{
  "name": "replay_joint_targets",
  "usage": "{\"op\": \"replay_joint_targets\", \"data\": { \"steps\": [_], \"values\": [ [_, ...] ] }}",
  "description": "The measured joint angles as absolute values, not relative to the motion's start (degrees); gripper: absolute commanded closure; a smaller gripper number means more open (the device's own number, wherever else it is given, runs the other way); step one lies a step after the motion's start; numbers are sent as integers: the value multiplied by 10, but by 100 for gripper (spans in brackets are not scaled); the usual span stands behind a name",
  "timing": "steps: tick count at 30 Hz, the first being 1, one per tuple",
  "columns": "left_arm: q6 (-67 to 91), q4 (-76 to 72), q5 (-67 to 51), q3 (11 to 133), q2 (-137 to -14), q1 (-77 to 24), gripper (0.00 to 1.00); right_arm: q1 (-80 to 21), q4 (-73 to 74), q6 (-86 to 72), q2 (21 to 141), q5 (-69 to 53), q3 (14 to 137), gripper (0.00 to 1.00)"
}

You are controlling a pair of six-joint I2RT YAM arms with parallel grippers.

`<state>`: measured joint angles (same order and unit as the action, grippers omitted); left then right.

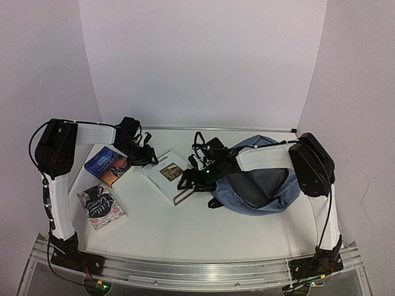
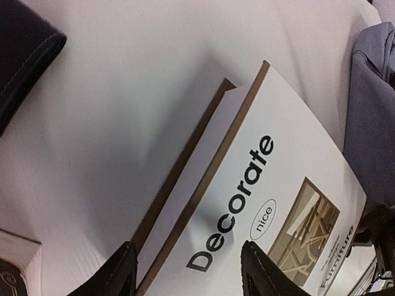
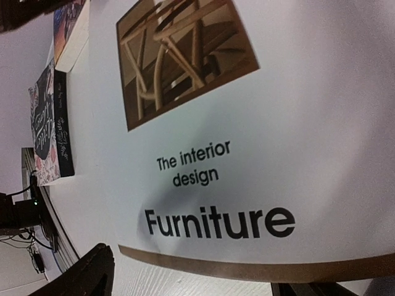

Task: Pack the student bag
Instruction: Pick up the book from the center of the board.

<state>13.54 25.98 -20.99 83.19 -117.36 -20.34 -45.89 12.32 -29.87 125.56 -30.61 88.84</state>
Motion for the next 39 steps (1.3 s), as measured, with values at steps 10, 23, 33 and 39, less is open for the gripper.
{"op": "replay_joint_targets", "data": {
  "steps": [10, 23, 33, 39],
  "values": [
    [179, 239, -222, 661, -1044, -246, 47, -410, 130, -295, 1256, -299, 883, 64],
    [239, 193, -209, 553, -943, -268, 22, -396, 125, -303, 1184, -340, 876, 100],
    [285, 91, -255, 486, -889, -234, 13, -369, 138, -302, 1166, -370, 854, 100],
    [303, 31, -242, 443, -860, -255, 10, -348, 146, -343, 1165, -383, 851, 100]
  ]
}}
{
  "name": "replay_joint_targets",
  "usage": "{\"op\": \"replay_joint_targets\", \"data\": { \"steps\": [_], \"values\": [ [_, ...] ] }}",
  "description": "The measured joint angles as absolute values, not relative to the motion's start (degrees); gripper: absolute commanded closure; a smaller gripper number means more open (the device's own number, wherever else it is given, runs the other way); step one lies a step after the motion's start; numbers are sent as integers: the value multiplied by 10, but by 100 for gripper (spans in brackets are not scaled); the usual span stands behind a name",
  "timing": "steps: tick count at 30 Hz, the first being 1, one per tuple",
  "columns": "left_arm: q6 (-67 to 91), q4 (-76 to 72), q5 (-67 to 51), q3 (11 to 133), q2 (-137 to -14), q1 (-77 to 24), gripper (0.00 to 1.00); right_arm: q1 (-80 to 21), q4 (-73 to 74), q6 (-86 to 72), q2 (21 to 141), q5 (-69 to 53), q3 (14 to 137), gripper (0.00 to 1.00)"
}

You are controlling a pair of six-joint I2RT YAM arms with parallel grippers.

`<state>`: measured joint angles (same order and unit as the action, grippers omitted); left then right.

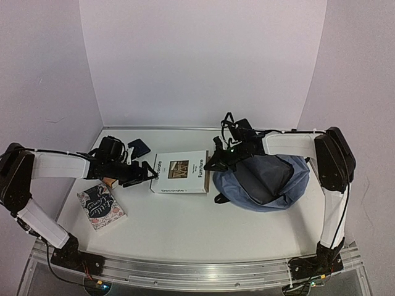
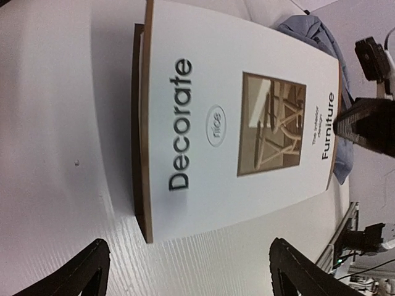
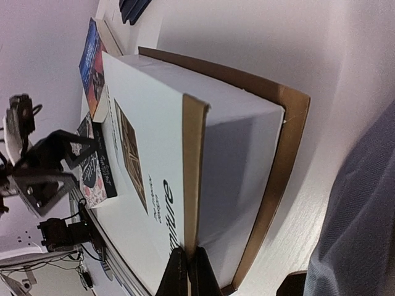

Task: Pack the student bag
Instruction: Pick up the book from the center of the board.

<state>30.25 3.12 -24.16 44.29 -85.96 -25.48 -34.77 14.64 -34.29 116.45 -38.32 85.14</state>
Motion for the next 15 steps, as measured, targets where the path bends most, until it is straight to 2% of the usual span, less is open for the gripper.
{"op": "replay_joint_targets", "data": {
  "steps": [4, 8, 15],
  "values": [
    [279, 46, -173, 441, -824, -327, 9, -339, 147, -379, 1164, -389, 851, 100],
    [288, 36, -147, 424, -782, -354, 9, -338, 147, -403, 1164, -395, 851, 100],
    [429, -94, -154, 272, -686, -351, 9, -338, 146, -421, 1163, -397, 849, 100]
  ]
}}
